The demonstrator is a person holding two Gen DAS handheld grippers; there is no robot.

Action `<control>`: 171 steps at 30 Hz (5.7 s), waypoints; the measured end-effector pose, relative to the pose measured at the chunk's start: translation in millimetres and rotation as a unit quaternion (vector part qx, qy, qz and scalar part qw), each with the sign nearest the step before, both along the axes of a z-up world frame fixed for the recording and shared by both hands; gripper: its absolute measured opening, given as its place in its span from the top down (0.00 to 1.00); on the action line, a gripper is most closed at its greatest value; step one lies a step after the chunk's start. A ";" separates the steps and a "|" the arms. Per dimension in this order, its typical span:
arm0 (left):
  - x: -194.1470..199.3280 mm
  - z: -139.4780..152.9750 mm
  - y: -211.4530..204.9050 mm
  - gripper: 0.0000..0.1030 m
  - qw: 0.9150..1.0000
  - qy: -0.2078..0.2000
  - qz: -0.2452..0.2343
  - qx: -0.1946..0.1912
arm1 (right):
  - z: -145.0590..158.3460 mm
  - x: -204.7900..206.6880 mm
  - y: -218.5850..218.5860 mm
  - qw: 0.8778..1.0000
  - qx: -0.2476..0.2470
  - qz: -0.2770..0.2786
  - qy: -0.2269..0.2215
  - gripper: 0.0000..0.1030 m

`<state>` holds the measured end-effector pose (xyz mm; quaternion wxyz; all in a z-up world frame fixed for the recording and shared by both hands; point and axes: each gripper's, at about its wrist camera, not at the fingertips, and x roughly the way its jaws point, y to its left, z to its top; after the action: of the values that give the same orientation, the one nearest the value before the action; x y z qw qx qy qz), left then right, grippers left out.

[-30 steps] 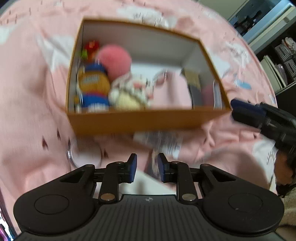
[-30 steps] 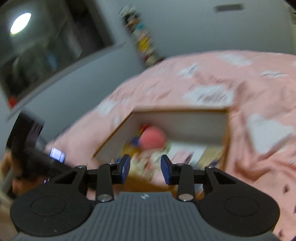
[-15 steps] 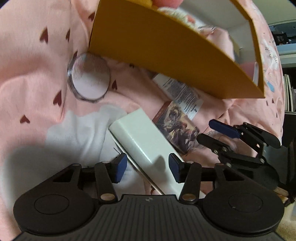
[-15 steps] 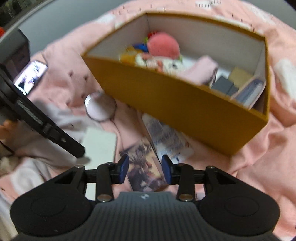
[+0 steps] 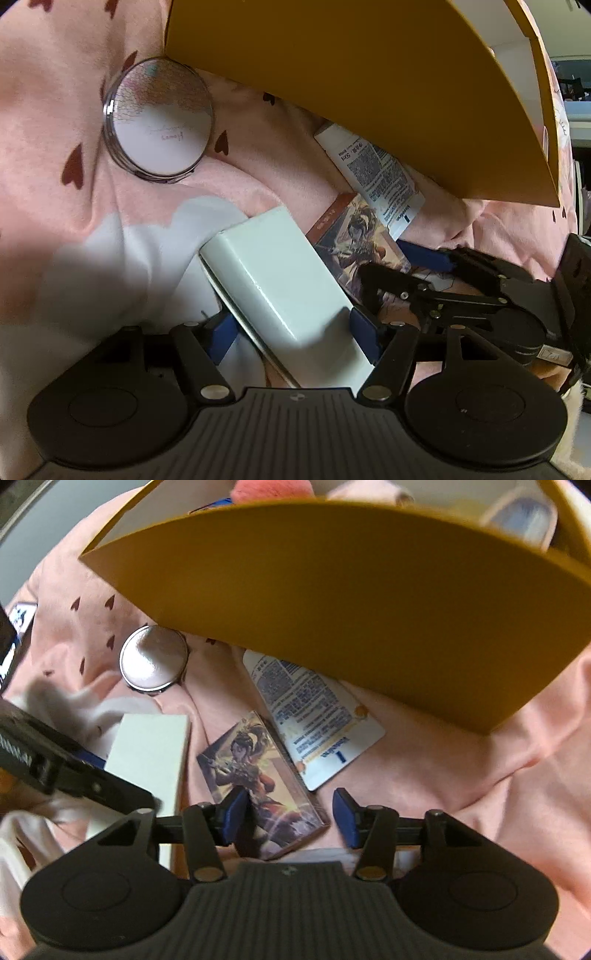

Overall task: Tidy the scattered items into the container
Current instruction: 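Grasp the white rectangular case with left tool while right tool approaches the character card, then lift the white case with left tool while right tool grips the character card, then lower the white case into the box and open left tool while right tool carries the card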

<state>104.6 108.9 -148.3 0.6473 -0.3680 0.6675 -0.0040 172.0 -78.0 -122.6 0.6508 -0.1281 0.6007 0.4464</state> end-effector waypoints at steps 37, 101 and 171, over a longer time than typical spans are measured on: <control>8.1 5.6 -22.4 0.58 0.998 -0.051 -0.024 -0.006 | 17.0 -7.1 10.0 0.999 0.004 0.028 -0.016 0.52; -1.0 183.0 -69.6 0.67 0.873 -0.330 -0.225 0.279 | 162.3 -36.9 -27.3 0.972 0.131 0.019 -0.192 0.76; 183.8 33.9 -67.8 0.74 0.585 -0.369 -0.604 0.395 | 174.4 123.6 29.6 0.949 0.042 0.008 -0.312 0.76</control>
<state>288.4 41.1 -114.5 0.7684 0.4450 0.3754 -0.2657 295.5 -48.4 51.7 0.8069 -0.2382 0.3475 0.4140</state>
